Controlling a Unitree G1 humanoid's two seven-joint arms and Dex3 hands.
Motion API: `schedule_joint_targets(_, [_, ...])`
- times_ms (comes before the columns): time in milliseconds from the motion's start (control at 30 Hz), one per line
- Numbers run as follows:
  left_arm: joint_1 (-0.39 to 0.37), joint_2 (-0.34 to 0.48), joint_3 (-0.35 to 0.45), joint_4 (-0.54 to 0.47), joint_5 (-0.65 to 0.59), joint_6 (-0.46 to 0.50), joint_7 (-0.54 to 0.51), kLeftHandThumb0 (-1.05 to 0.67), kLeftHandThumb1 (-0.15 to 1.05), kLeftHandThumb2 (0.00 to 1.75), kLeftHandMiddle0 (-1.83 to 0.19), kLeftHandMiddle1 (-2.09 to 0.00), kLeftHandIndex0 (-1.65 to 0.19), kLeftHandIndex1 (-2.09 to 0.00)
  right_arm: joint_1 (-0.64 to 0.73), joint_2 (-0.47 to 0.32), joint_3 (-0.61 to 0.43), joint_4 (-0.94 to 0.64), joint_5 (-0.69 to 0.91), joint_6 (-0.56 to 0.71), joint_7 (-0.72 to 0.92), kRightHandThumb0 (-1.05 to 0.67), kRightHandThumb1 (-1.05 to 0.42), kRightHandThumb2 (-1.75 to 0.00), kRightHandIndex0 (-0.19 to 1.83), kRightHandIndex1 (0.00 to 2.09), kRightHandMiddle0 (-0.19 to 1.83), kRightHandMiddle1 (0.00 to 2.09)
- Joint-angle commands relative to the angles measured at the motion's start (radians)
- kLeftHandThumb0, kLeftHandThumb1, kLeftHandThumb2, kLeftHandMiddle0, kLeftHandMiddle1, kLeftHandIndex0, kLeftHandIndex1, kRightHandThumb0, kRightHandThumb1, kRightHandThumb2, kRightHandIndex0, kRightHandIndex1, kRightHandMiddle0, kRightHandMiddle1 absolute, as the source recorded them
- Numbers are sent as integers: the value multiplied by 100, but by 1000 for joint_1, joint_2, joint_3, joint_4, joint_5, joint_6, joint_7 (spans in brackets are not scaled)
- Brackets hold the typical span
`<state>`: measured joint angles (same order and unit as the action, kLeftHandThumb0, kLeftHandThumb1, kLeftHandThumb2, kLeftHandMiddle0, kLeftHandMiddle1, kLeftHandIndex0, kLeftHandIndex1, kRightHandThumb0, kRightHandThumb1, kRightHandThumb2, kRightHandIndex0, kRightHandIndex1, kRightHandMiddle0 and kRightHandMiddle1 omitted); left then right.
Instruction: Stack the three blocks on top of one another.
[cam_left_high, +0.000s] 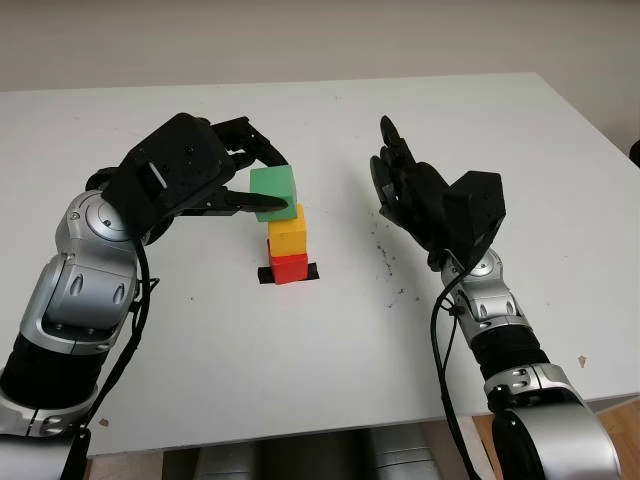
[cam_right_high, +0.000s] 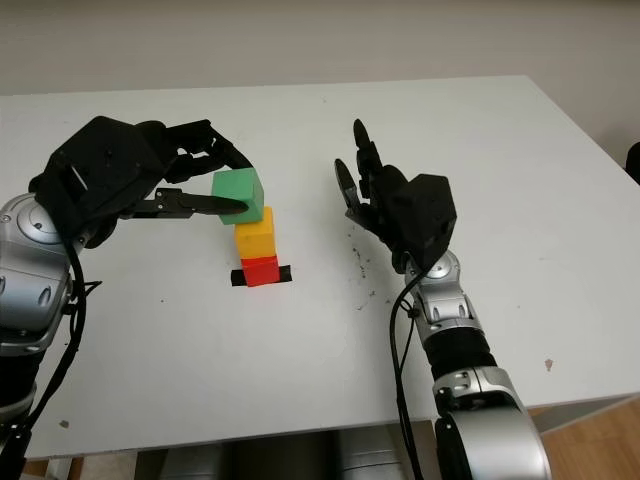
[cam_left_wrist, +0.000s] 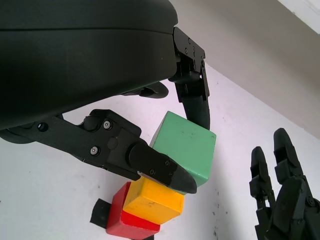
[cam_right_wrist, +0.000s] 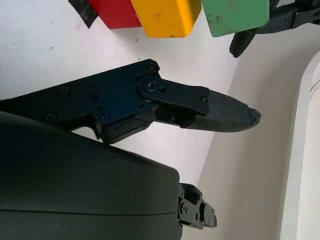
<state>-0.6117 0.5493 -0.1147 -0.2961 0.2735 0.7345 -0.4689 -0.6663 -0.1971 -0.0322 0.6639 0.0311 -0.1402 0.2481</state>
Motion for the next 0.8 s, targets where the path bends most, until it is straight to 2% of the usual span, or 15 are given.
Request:
schedule_joint_targets(0, [-6,1,-7,5,3,-11,6,-33,105,6,-34,-7,-36,-151,9,5,0,-17,1,7,0,-79,-105,-66,-19,0,-19,0])
schedule_joint_targets(167, [-14,9,-22,19,8,-24,2,-33,105,7,-34,-7,-36,-152,6,11,-2,-19,6,21,0,-81,-105,-64,-19,0,-19,0])
schedule_joint_targets(367, [-19,16,-41,51,29,-84,4,-34,105,7,-36,-7,-38,-154,7,11,-3,-17,-1,15,-8,-80,-105,-64,-19,0,-19,0])
schedule_joint_targets(767, [-34,11,-44,48,33,-77,-27,-35,105,7,-37,-7,-41,-152,9,19,0,-26,0,29,-14,-80,-105,-63,-19,0,-19,0])
